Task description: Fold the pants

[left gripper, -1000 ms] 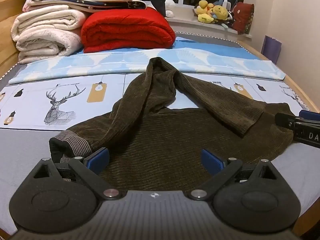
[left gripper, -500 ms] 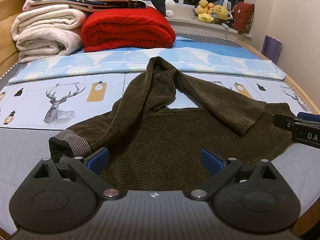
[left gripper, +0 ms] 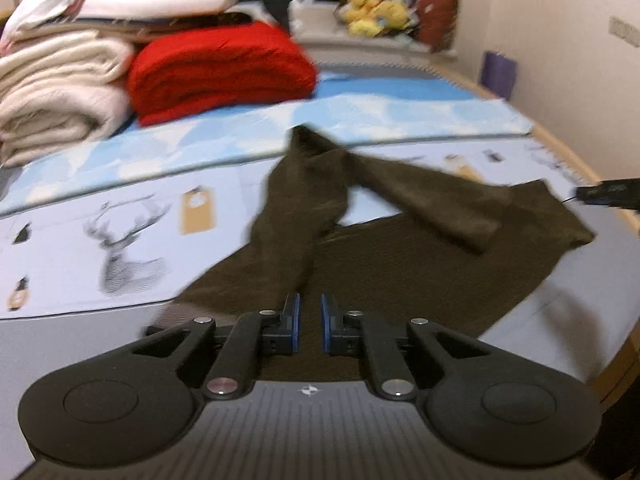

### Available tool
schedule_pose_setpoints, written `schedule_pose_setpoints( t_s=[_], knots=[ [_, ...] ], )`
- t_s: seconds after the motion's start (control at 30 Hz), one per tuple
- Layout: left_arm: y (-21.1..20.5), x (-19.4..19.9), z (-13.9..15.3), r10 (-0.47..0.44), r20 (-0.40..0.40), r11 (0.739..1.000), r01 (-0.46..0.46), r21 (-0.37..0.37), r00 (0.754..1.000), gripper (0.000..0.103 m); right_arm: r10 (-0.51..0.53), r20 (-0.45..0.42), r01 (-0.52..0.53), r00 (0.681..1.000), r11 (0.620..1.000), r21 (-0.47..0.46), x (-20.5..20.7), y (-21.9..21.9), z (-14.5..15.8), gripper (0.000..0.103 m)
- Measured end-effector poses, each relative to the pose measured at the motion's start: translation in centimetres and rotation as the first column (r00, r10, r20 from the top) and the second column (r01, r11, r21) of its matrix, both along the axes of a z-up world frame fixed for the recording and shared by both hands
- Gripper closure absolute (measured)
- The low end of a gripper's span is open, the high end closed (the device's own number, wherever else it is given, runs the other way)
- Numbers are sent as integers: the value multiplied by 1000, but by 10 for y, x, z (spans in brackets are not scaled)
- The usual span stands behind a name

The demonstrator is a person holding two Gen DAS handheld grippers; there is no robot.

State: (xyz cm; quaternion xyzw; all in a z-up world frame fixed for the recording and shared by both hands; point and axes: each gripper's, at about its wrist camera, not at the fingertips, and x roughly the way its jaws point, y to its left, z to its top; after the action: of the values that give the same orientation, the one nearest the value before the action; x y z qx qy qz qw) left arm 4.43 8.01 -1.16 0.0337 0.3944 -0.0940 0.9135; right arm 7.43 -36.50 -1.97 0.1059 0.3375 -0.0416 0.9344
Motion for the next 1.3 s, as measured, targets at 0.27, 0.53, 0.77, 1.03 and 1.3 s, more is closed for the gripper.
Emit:
schedule_pose_setpoints(
  t_s=[0.27, 0.53, 0.77, 1.03, 1.3],
  knots=[
    [119, 16, -98, 267, -285, 942, -311, -123, 921, 92, -174, -232, 181, 957, 983, 7, 34, -84, -74, 63],
    [140, 43, -143, 348, -348, 904, -410, -121, 870, 40, -273, -302, 319, 914, 940, 118, 38, -127, -129, 49],
    [131, 74, -163, 317, -407, 914, -391, -112, 857, 33, -311, -306, 395, 900, 878, 269, 52, -148, -155, 47],
    [103, 84, -154, 252, -393, 965, -262, 29, 885, 79, -348, -263, 414, 900, 871, 264, 51, -151, -139, 90],
    [120, 48, -80, 281, -183, 957, -290, -24, 942, 87, -286, -162, 323, 944, 901, 291, 12, -147, -87, 92]
  ],
)
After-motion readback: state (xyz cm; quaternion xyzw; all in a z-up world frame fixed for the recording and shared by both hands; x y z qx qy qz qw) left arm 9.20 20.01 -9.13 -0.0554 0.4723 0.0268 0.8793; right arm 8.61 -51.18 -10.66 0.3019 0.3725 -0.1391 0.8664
